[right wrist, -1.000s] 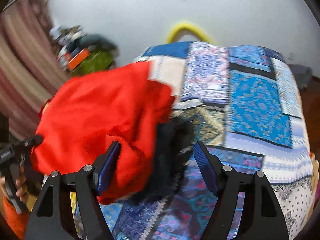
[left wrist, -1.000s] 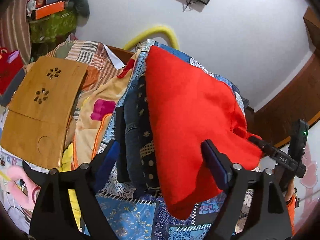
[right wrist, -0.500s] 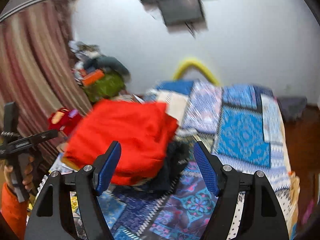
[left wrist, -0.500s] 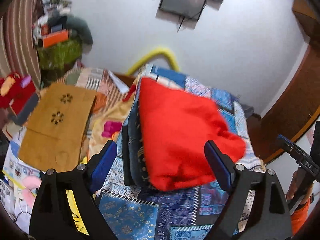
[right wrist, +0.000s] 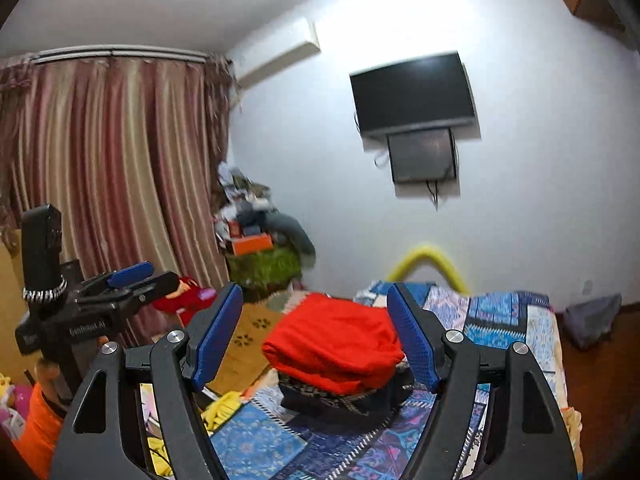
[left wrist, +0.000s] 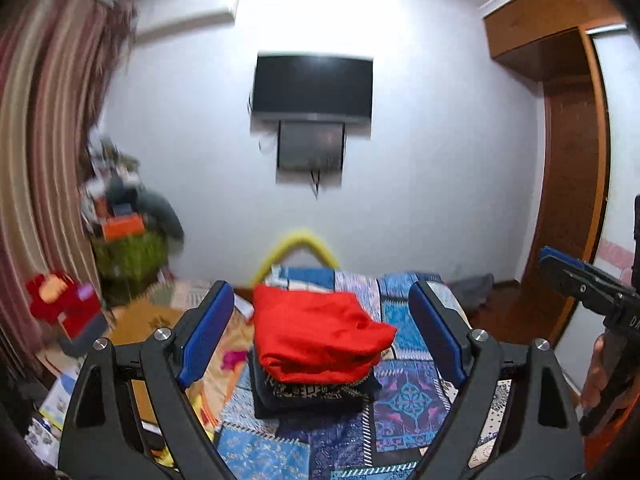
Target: Fold large clothes
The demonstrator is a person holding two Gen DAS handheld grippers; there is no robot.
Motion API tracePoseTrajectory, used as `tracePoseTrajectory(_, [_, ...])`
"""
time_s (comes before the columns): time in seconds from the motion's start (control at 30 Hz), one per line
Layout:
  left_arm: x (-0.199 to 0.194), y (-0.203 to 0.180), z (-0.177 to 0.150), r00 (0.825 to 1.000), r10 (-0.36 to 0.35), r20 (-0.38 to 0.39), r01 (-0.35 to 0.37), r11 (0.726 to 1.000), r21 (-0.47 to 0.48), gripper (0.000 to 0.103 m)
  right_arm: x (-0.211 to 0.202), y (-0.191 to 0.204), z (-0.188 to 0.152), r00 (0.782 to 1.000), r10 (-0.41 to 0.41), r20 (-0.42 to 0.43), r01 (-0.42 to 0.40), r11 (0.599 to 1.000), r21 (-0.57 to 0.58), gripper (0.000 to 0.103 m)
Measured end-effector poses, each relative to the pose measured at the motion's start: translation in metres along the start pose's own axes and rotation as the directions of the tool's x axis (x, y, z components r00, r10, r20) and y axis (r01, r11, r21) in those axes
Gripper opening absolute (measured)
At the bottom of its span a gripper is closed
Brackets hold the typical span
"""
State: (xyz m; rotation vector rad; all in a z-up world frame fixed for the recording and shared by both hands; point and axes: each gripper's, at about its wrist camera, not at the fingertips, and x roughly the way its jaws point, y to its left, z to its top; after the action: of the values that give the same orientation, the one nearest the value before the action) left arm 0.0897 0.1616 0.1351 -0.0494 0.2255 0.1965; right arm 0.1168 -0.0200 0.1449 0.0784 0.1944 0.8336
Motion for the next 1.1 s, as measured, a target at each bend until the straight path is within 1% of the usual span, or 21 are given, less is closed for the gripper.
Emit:
tracePoseTrajectory(0.07, [-0.025,-0.012,-0.009,0.998,0.018,0.054,-0.019,1.000,0.019,0.089,-0.012,0.006,-0.005,1.000,-0.011,0.026,0.012,1.000,-0.013,0.071])
tracePoseTrajectory(0.13, [-0.043,-0.021,-0.019,0.995,0.030,0.091,-0.032,0.999,0.022,0.089,-0.022,0.014,-0.011,0.998,-0.027,0.050,0.028,0.999,-0.030,0.071])
tracePoseTrajectory(0.27, [-0.069,-0.035,-0.041,0.994,0.011,0.112,-0.013,1.000,0.014,0.089,-0.031,0.018,-0.025,0.997,-0.048,0.060,0.049,0.999,-0.015,0.072])
tracePoseTrajectory(0.33, [-0.077,-0.042,-0.049,0.993,0.020,0.120,-0.023,1.000,0.020,0.090,-0.032,0.018,-0.031,0.996,-0.063,0.059,0.064,0.998,-0.004,0.072])
tracePoseTrajectory(0.37, [-0.081,-0.046,-0.053,0.991,0.037,0.127,-0.040,0.999,0.024,0.092,-0.032,0.019,-0.032,0.996,-0.070,0.058,0.070,0.998,0.000,0.073])
tracePoseTrajectory(0.4, [-0.085,-0.049,-0.057,0.990,0.046,0.130,-0.050,0.998,0.025,0.097,-0.032,0.019,-0.032,0.995,-0.078,0.055,0.078,0.997,0.003,0.078])
tracePoseTrajectory(0.43, [-0.087,-0.050,-0.060,0.990,0.052,0.130,-0.055,0.998,0.021,0.099,-0.033,0.018,-0.033,0.995,-0.085,0.055,0.084,0.996,0.004,0.082])
tracePoseTrajectory(0.47, [-0.088,-0.050,-0.062,0.990,0.054,0.129,-0.057,0.998,0.018,0.101,-0.032,0.019,-0.033,0.994,-0.097,0.058,0.097,0.995,0.001,0.088])
tracePoseTrajectory(0.53, [-0.089,-0.051,-0.066,0.991,0.061,0.121,-0.063,0.998,0.015,0.101,-0.034,0.018,-0.033,0.991,-0.115,0.068,0.115,0.993,-0.001,0.094])
tracePoseTrajectory(0.57, [-0.089,-0.052,-0.067,0.991,0.069,0.117,-0.071,0.997,0.014,0.102,-0.034,0.018,-0.033,0.990,-0.123,0.071,0.123,0.992,0.000,0.100])
tracePoseTrajectory(0.6, [-0.088,-0.051,-0.067,0.990,0.073,0.117,-0.075,0.997,0.013,0.102,-0.033,0.018,-0.033,0.989,-0.131,0.073,0.131,0.991,0.002,0.103])
tracePoseTrajectory(0.8, [-0.088,-0.052,-0.068,0.989,0.086,0.123,-0.087,0.996,0.003,0.102,-0.036,0.018,-0.035,0.988,-0.141,0.066,0.142,0.990,-0.008,0.103])
tracePoseTrajectory(0.83, [-0.088,-0.053,-0.068,0.989,0.086,0.123,-0.088,0.996,0.004,0.102,-0.040,0.019,-0.040,0.988,-0.142,0.067,0.143,0.990,-0.009,0.103])
tracePoseTrajectory(0.97, [-0.088,-0.053,-0.069,0.988,0.090,0.124,-0.092,0.996,0.007,0.102,-0.041,0.016,-0.040,0.987,-0.146,0.064,0.146,0.989,0.002,0.103])
tracePoseTrajectory(1.0, [-0.087,-0.054,-0.069,0.988,0.094,0.124,-0.096,0.995,0.009,0.102,-0.043,0.017,-0.046,0.987,-0.148,0.064,0.148,0.989,0.002,0.103])
tracePoseTrajectory(1.1, [-0.086,-0.054,-0.070,0.988,0.091,0.122,-0.093,0.996,0.013,0.102,-0.043,0.016,-0.048,0.987,-0.151,0.057,0.151,0.989,0.005,0.103])
